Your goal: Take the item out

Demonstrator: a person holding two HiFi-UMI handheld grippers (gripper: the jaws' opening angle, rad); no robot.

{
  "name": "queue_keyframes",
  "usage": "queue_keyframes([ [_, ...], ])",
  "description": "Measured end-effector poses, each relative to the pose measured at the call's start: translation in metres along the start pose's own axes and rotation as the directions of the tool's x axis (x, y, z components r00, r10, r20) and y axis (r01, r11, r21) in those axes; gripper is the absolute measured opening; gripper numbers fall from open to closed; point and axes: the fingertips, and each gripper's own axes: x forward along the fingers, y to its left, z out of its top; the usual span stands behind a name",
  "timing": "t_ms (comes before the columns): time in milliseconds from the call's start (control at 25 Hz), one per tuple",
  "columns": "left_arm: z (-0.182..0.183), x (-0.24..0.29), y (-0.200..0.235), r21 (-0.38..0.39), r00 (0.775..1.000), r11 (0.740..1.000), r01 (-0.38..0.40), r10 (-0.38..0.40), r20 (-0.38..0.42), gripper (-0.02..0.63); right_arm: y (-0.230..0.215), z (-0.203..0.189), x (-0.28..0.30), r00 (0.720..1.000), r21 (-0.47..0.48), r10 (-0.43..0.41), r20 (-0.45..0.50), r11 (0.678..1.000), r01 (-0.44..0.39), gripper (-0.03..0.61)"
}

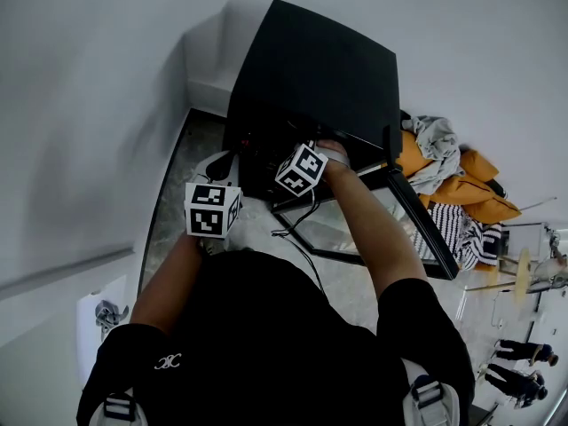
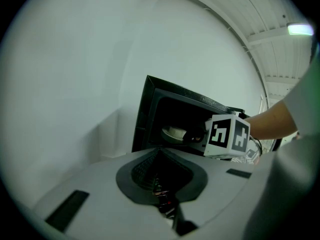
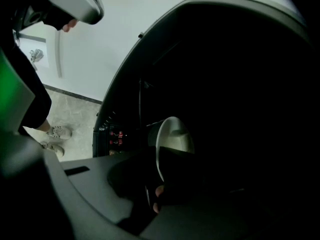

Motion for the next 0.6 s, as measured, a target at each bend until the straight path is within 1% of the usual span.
queue_keyframes([
  [240,0.0,0.003,-0.001,0.002,1.0,1.0,0.004,-0.004,0.0,0.008,0.009,-0.001,-0.011,1.0,0.005,0.011,0.003,1.0,-0.011,0.032],
  [360,0.001,0.002,-0.003,0.003,1.0,1.0,0.011,-0.011,0.001,0.008,0.017,0.0,-0.02,1.0,0.0,0.022,0.016,1.0,-0.022,0.032],
  [520,-0.001,0.002,-0.005,0.01,1.0,1.0,0.02,-0.02,-0.005,0.008,0.023,0.002,-0.031,0.999,-0.007,0.011,0.036,1.0,-0.011,0.032],
  [600,-0.002,0.003,-0.007,0.014,1.0,1.0,0.024,-0.024,-0.008,0.008,0.027,0.001,-0.035,0.999,-0.006,0.019,0.04,1.0,-0.019,0.032],
])
